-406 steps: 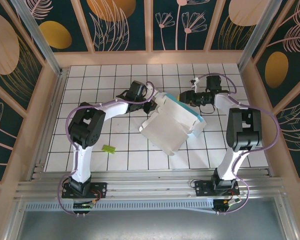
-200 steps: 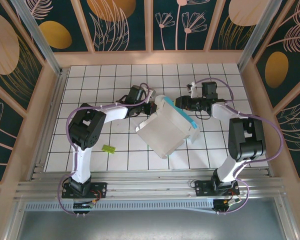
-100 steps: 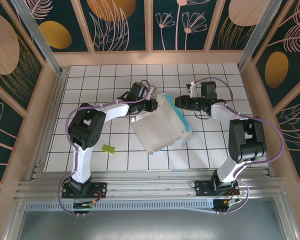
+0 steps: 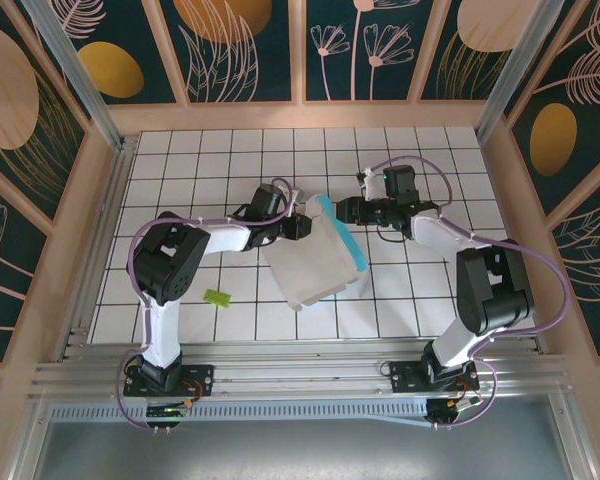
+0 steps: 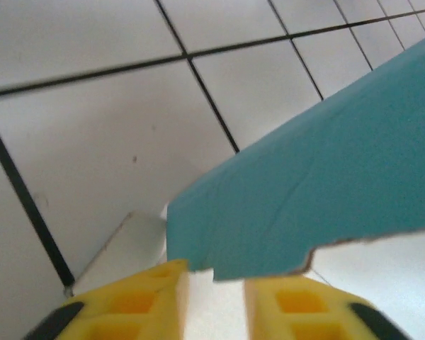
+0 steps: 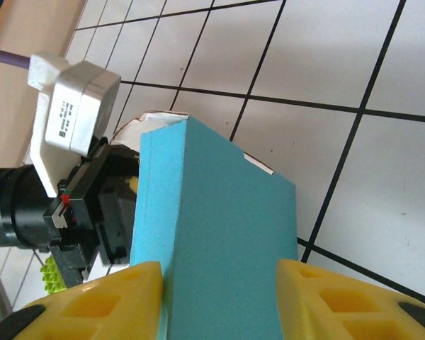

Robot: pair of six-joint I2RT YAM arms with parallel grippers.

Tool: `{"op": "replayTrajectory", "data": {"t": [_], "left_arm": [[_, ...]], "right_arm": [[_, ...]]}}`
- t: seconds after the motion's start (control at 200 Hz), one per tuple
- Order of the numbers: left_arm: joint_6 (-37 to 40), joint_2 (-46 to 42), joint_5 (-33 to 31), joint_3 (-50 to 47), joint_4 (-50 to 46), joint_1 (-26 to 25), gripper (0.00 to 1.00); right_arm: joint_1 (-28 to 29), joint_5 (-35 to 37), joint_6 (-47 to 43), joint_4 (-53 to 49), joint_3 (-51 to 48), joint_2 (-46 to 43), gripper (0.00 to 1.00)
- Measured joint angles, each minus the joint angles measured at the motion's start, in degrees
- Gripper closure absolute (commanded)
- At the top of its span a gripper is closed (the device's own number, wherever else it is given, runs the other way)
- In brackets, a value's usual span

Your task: Fold the paper box

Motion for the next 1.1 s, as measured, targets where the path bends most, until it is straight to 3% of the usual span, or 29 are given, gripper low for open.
{"op": "replayTrajectory", "data": {"t": [0.095,0.275,0.455,0.551,0.756,0.956,1.101], "left_arm": [[0.37,-1.36,-0.17,-1.55,0.02,-0.17,0.52],[2.27,-7.54,-2.38,-5.18,0.59,-0.22,0.43],[6.03,-18.16,-4.52,-12.81,2.97,-0.22,0.42],[10.56,-21.16,-7.74,-12.22,1.55,-0.22,0.43],[23.23,-16.24,-13.44,-1.36,-5.6,1.25,0.46],[30.93,-9.62,-11.5,4.13,-9.51,7.48,0.48],[36.22,-5.31,-6.1,7.72,-12.39,8.13,0.51]], "right_arm": [[1.27,2.84,-0.96,-0.59,0.0,-0.83,0.54],[3.39,7.28,-2.78,-1.68,0.0,-2.36,0.54],[3.91,9.31,-3.69,-2.19,-0.26,-3.02,0.54],[4.13,9.79,-3.87,-2.21,-0.26,-3.04,0.54],[4.28,9.94,-4.07,-2.21,-0.26,-3.04,0.54],[4.28,9.94,-4.79,-2.21,-0.26,-3.04,0.54],[4.28,9.92,-5.11,-2.21,-0.26,-3.04,0.54]]}}
